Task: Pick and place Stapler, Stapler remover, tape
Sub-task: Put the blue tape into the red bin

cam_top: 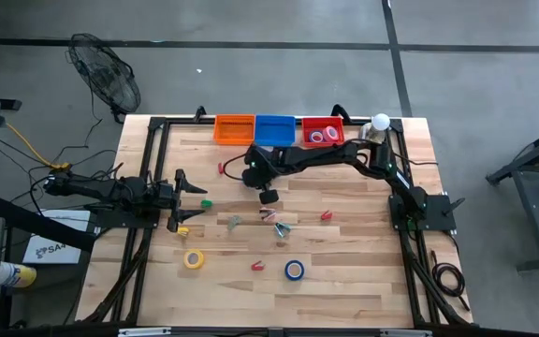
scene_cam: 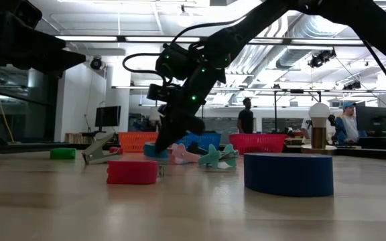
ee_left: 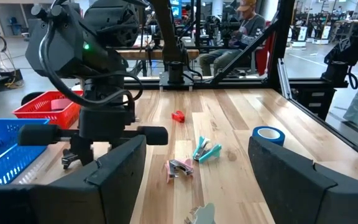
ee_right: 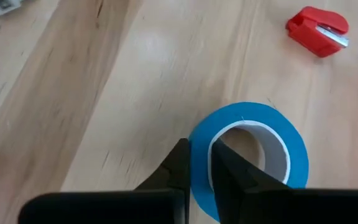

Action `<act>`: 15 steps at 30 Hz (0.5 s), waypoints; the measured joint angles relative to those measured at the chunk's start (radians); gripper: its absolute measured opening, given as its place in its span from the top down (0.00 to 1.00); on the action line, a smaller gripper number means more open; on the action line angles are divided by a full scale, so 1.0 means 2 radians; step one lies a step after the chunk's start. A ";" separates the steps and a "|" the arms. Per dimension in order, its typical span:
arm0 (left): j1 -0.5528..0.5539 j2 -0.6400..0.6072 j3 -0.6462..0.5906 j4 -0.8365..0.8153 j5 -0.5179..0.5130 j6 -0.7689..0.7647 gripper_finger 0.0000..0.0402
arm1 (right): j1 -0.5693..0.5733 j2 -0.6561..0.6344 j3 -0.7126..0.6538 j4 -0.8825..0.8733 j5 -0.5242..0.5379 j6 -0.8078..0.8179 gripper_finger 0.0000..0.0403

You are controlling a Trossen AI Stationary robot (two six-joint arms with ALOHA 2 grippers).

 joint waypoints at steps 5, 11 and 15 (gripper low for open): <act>0.000 0.000 0.000 0.000 0.000 0.000 0.30 | 0.001 -0.004 0.000 -0.020 0.036 0.020 0.93; 0.000 0.000 0.000 0.000 0.000 0.000 0.30 | -0.001 -0.037 -0.001 -0.082 0.101 0.028 0.93; 0.000 0.000 0.000 0.000 0.000 0.000 0.30 | -0.007 -0.077 -0.001 -0.126 0.142 0.045 0.93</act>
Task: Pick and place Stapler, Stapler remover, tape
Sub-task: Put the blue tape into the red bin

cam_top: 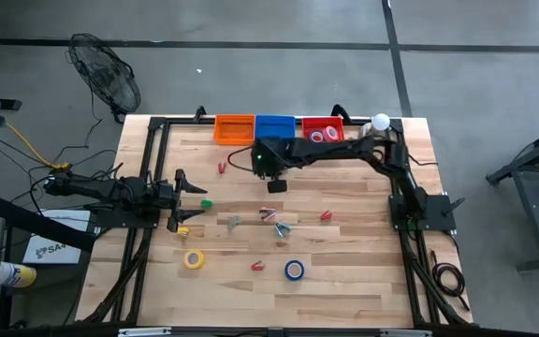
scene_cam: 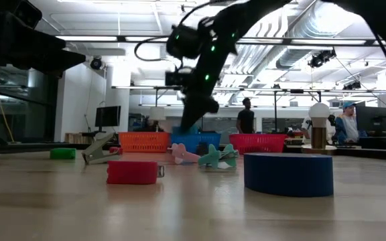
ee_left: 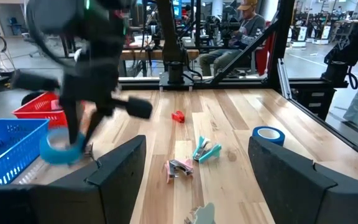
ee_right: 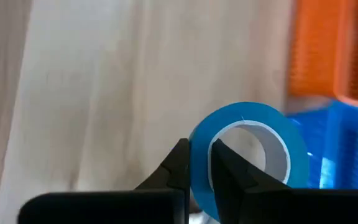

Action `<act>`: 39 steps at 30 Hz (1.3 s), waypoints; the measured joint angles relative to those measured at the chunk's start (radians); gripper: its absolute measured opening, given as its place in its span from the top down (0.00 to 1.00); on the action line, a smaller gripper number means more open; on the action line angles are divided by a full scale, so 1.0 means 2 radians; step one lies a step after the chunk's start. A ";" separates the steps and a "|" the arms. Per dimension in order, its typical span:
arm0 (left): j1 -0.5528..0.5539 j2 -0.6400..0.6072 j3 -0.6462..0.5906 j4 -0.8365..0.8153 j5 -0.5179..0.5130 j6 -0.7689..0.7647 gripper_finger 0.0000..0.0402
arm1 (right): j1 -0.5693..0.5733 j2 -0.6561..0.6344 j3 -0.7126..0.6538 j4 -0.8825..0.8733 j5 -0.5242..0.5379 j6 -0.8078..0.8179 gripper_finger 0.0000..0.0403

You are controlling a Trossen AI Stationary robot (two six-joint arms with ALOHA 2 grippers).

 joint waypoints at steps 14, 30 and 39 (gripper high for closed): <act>0.000 0.000 0.000 0.000 0.000 0.000 0.30 | -0.074 -0.087 0.001 -0.131 0.054 0.066 0.93; 0.000 0.000 0.000 0.000 0.000 0.000 0.30 | -0.161 -0.086 0.000 -0.177 0.005 0.087 0.93; 0.000 0.000 0.000 0.000 0.000 0.000 0.30 | -0.197 -0.086 0.000 -0.186 -0.027 0.147 0.93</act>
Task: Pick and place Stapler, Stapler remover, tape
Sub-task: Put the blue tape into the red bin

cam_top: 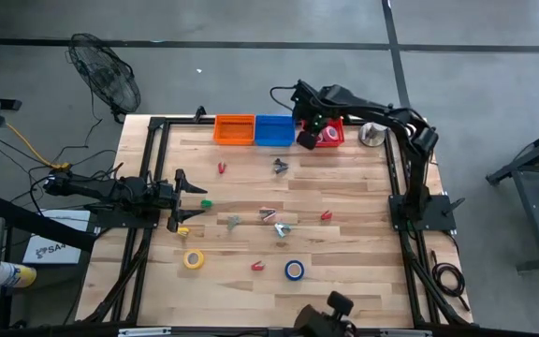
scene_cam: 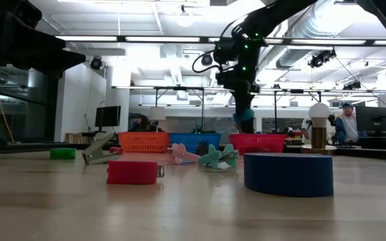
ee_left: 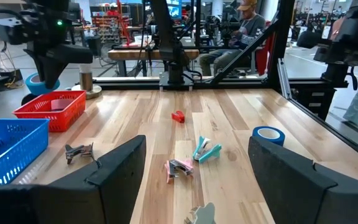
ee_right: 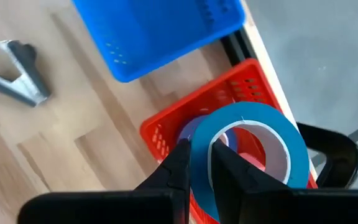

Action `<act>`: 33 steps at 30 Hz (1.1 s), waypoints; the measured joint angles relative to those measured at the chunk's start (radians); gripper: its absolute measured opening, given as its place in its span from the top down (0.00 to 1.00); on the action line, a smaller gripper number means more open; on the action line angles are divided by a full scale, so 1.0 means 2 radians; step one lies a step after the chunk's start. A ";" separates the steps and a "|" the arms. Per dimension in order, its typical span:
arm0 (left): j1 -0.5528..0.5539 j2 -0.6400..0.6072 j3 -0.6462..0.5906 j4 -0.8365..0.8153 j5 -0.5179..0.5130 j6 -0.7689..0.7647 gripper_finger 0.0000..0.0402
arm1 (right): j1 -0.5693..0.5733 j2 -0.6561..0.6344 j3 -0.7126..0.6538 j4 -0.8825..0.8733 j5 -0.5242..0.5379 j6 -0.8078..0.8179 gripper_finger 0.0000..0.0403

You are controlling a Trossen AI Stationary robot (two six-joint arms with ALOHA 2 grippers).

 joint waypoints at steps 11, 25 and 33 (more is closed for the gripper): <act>0.000 0.000 0.000 0.000 0.000 0.000 0.30 | -0.010 0.000 0.000 0.011 -0.022 0.021 0.93; 0.000 0.000 0.000 0.000 0.000 0.000 0.30 | -0.009 0.001 -0.096 0.122 0.003 0.009 0.93; 0.000 0.000 0.000 0.000 0.000 0.000 0.30 | -0.017 0.001 -0.143 0.165 0.002 0.010 0.93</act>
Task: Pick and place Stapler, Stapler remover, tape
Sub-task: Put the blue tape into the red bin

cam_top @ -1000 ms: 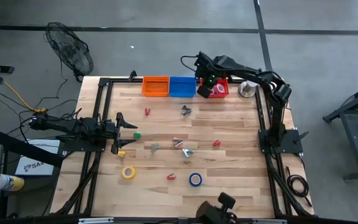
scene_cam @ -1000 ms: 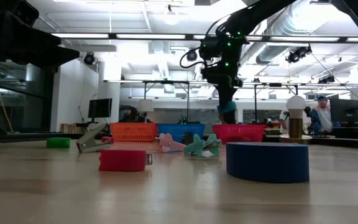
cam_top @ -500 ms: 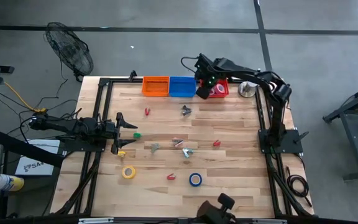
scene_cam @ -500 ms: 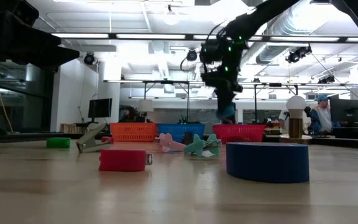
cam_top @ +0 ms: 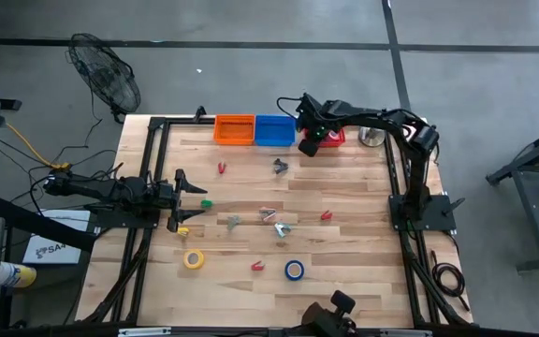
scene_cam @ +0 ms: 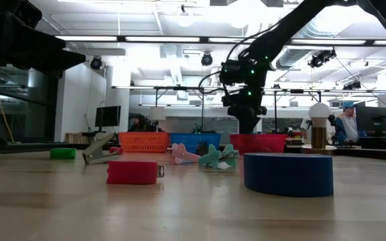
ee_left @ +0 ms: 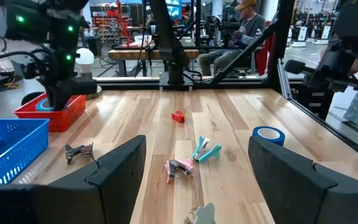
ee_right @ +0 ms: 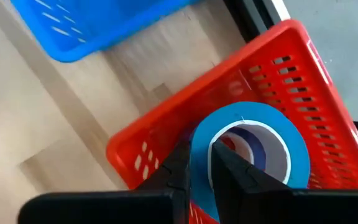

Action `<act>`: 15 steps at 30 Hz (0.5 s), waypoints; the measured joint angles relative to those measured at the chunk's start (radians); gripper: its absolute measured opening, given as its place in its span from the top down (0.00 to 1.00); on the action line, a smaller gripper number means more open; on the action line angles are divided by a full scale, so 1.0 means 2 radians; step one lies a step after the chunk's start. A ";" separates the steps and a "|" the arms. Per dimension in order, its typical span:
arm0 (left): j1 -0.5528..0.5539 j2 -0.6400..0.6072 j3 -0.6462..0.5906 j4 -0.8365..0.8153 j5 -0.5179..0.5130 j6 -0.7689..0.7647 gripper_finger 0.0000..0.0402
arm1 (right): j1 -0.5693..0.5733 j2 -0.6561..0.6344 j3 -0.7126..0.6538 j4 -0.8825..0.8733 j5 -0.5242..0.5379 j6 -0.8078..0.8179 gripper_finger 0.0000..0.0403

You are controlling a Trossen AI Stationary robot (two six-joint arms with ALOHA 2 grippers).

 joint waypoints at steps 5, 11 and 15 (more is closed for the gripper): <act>0.000 0.000 0.000 0.000 0.000 0.000 0.30 | -0.002 -0.002 -0.021 0.036 -0.012 0.002 0.93; 0.000 0.000 0.000 0.000 0.000 0.000 0.30 | -0.002 -0.002 -0.023 0.039 -0.011 0.013 0.91; 0.000 0.000 0.000 0.000 0.000 0.000 0.30 | -0.002 -0.001 -0.025 0.035 -0.011 0.013 0.79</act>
